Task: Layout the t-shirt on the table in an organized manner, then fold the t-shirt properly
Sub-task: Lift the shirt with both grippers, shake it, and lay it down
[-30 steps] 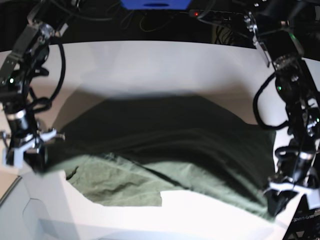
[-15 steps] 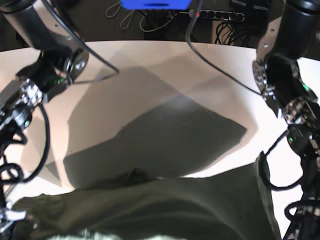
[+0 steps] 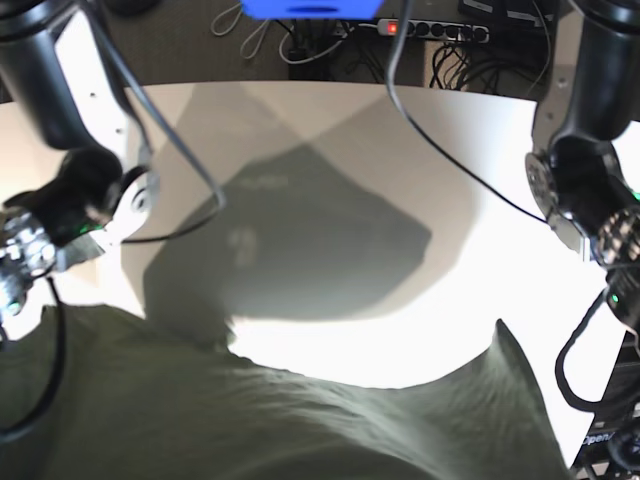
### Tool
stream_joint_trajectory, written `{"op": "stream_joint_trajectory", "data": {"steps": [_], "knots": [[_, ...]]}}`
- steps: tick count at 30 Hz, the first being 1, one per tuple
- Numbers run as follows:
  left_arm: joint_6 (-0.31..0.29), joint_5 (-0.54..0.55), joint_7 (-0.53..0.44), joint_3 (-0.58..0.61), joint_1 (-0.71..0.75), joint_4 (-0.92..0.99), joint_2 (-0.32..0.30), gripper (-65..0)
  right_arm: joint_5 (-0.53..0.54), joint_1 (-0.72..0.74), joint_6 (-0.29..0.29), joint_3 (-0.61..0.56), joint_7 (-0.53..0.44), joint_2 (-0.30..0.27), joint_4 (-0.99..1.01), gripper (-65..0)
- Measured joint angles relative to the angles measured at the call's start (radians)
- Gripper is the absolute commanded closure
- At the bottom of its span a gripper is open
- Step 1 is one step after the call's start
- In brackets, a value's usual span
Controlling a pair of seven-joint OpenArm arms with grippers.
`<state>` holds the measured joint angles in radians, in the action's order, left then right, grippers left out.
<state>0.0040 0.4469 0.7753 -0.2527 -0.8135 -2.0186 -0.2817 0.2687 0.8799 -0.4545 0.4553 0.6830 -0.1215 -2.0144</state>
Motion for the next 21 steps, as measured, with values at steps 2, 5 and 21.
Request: {"op": "stream_joint_trajectory", "data": {"steps": [2, 5, 21], "knots": [[0.000, 0.005, 0.005, 0.000, 0.001, 0.000, -0.018, 0.0, 0.000, 0.027, 0.000, 0.000, 0.000, -0.001, -0.001, 0.0], [0.000, 0.007, 0.004, -0.006, 0.001, -0.001, -0.019, 0.0, 0.000, 0.060, 0.000, 0.000, 0.001, -0.021, 0.001, 0.0], [-0.007, -0.007, -0.008, -0.079, 0.298, 0.147, 0.063, 0.0, -0.005, -0.100, 0.006, -0.044, -0.164, -0.021, 0.499, 0.0]]}}
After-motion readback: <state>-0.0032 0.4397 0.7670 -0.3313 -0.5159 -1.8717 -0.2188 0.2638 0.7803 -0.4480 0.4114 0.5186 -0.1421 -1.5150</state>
